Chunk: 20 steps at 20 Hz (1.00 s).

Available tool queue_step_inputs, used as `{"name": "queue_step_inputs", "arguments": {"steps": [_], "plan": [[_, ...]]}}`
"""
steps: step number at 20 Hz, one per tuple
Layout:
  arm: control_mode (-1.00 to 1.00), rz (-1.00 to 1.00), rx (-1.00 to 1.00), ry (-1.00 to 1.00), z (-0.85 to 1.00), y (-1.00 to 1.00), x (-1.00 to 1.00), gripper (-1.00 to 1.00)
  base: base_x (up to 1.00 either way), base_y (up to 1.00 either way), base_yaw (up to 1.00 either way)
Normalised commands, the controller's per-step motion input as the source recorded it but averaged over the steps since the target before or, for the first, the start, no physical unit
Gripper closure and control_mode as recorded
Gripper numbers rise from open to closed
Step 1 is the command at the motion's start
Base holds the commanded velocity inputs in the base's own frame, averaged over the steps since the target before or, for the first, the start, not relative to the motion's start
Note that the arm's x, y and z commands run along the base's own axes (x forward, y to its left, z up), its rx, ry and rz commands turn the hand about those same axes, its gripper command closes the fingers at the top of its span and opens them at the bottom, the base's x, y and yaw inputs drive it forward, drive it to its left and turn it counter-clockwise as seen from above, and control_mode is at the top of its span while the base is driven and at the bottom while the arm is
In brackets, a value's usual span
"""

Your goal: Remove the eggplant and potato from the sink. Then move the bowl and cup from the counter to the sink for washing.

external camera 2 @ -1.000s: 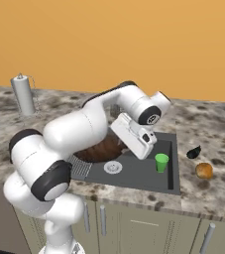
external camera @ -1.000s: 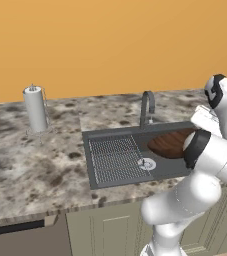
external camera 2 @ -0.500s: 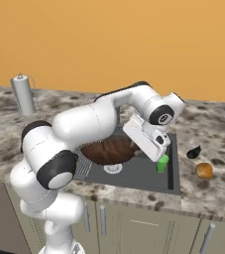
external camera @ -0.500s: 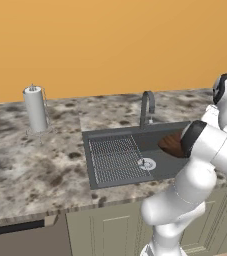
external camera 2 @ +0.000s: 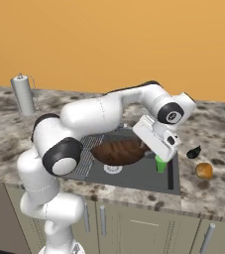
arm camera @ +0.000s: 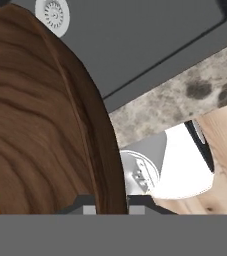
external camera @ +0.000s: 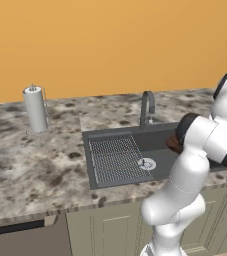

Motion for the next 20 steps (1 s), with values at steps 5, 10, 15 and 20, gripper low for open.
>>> {"name": "queue_step_inputs", "arguments": {"steps": [5, 10, 15, 20], "plan": [[-1.0, 0.0, 0.0, 0.0, -0.05, -0.22, 0.15, 1.0, 0.0, 0.0, 0.0], [-1.0, 0.0, 0.0, 0.0, -0.12, -0.1, 0.26, 1.0, 0.0, 0.0, 0.0], [-1.0, 0.0, 0.0, 0.0, -0.12, -0.12, 0.3, 1.0, 0.0, 0.0, 0.0], [-1.0, 0.0, -0.02, 0.0, -0.12, -0.08, 0.29, 1.0, 0.0, 0.0, 0.0]]}}
